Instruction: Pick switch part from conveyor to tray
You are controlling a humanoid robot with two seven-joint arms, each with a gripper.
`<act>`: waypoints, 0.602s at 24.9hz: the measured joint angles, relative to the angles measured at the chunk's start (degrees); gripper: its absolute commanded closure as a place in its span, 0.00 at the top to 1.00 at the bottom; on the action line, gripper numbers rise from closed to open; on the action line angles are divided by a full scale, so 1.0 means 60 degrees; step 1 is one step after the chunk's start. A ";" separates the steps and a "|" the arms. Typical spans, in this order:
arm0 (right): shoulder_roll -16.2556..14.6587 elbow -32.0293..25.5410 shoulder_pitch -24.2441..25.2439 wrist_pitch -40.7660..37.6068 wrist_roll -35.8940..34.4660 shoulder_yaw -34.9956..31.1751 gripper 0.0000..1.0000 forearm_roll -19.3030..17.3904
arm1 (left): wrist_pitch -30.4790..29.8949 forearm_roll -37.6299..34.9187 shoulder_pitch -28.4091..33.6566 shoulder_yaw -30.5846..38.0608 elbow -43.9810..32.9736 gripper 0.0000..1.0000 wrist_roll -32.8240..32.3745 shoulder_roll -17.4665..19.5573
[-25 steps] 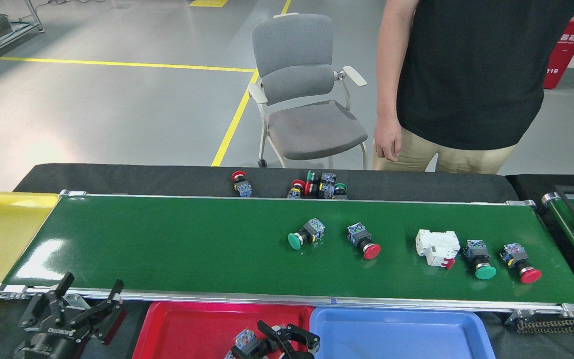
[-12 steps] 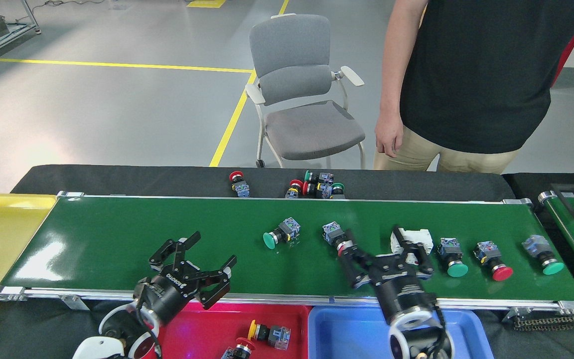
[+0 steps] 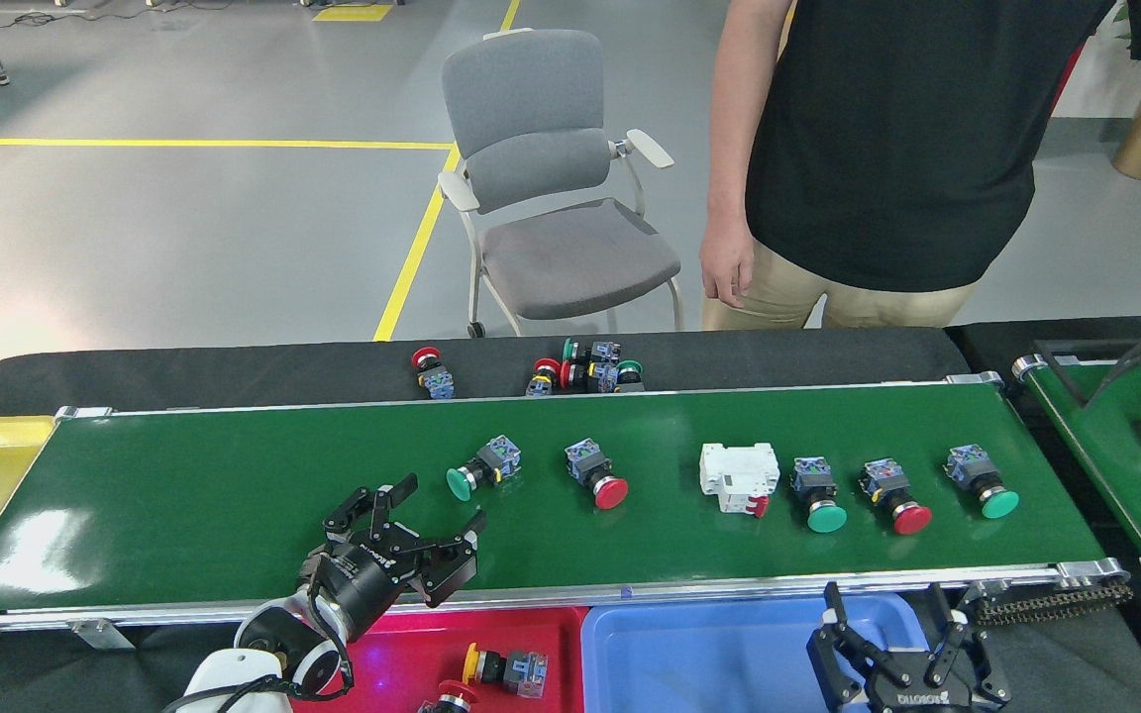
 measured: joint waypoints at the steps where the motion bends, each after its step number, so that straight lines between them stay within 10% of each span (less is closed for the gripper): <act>1: 0.0058 0.0001 -0.0009 -0.0084 -0.0016 0.0019 0.99 0.0000 | 0.0040 0.0000 -0.0112 0.0000 0.0133 1.00 -0.0003 0.0000; 6: 0.0643 0.0453 -0.0852 -0.0131 0.0463 0.0627 0.99 0.0298 | 0.0324 0.0000 -0.0864 -0.0024 0.1105 0.94 -0.0022 -0.0258; 10: 0.1017 0.1474 -0.1969 0.0940 0.0923 0.1148 0.99 0.0827 | 0.0779 0.0000 -0.1086 -0.0033 0.1655 0.70 0.0001 -0.0366; 15: 0.1025 0.2772 -0.3106 0.2157 0.1004 0.1485 0.97 0.0849 | 0.0905 0.0004 -0.1088 -0.0054 0.1712 0.07 0.0074 -0.0434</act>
